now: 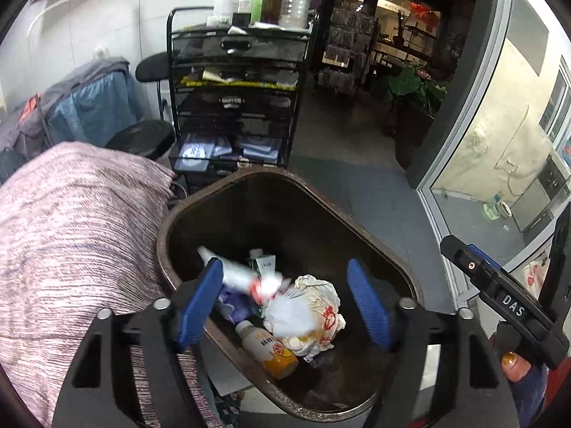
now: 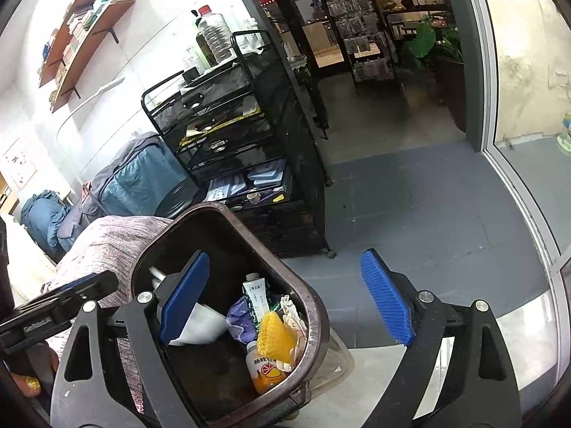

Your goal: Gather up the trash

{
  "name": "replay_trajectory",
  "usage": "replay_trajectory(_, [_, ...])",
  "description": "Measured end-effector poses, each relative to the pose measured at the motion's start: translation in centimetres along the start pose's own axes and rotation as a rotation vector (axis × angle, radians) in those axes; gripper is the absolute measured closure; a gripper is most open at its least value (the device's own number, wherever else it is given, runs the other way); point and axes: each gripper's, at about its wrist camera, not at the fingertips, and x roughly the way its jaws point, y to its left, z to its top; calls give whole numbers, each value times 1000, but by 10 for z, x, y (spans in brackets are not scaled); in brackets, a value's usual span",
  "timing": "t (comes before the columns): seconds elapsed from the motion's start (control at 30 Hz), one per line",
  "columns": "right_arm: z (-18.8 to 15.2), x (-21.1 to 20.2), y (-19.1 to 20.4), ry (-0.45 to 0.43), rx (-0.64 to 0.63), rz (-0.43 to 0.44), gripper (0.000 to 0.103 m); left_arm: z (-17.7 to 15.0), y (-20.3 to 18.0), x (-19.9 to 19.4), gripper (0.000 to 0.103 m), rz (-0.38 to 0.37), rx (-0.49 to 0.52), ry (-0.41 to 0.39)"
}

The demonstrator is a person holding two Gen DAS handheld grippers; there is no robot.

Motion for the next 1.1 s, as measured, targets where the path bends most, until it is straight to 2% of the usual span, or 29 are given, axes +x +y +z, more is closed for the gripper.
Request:
replay_trajectory(0.07, [-1, -1, 1, -1, -4, -2, 17, 0, 0, -6, 18, 6, 4, -18])
replay_trajectory(0.17, [-1, -3, 5, -7, -15, 3, 16, -2, -1, -19, 9, 8, 4, -52])
replay_trajectory(0.33, [-2, -12, 20, -39, -55, 12, 15, -6, -1, -46, 6, 48, 18, -121])
replay_trajectory(0.47, [-5, -23, 34, -78, -101, 27, 12, -13, 10, -73, 6, 69, -22, -181])
replay_trajectory(0.63, [-14, -44, 66, -156, -198, 88, 7, -27, 30, -106, 6, 129, -80, -250])
replay_trajectory(0.77, [-25, -59, 96, -213, -260, 125, 6, -43, 44, -134, 6, 246, -117, -307])
replay_trajectory(0.87, [-36, -68, 119, -214, -293, 182, 6, -58, 56, -153, 6, 304, -148, -348])
replay_trajectory(1.1, [-70, -91, 166, -247, -378, 243, 6, -96, 77, -187, 6, 488, -210, -393])
